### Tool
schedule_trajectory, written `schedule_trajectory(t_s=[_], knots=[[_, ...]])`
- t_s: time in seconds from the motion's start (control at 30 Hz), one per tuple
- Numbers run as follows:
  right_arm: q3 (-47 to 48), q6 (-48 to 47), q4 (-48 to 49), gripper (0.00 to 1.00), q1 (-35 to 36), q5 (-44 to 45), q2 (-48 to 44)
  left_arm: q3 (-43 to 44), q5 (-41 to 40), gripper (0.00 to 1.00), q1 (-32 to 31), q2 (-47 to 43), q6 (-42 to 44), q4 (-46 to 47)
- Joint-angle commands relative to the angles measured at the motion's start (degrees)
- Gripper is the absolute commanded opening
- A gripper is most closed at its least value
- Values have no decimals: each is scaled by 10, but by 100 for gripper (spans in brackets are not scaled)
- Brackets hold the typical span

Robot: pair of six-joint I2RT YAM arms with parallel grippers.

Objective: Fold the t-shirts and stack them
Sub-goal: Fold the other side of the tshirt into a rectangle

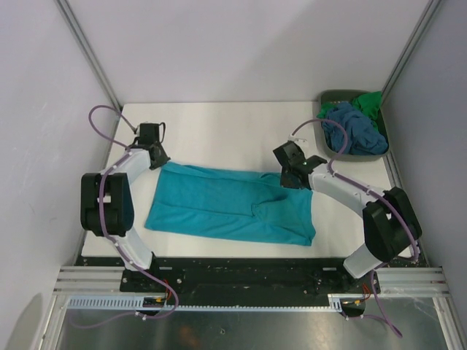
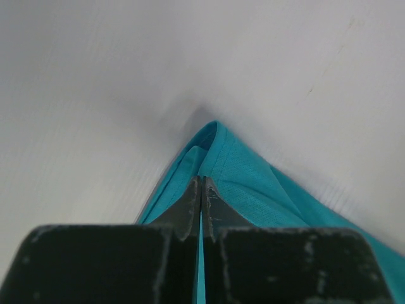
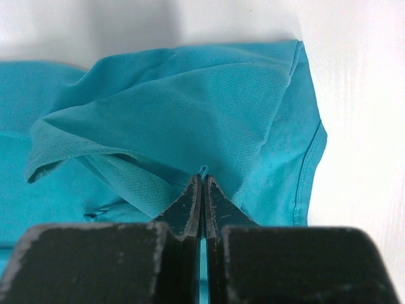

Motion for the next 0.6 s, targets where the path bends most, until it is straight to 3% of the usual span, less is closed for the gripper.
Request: schedule_trajectory(t_s=[0.0,0.57], knots=[[-13,21,-6,0,9,16,-35,-13,-18,0,4,-42,-6,18],[-56,51,-30,0,37,29,-80,-64,-32,0,23,-83,-24,17]])
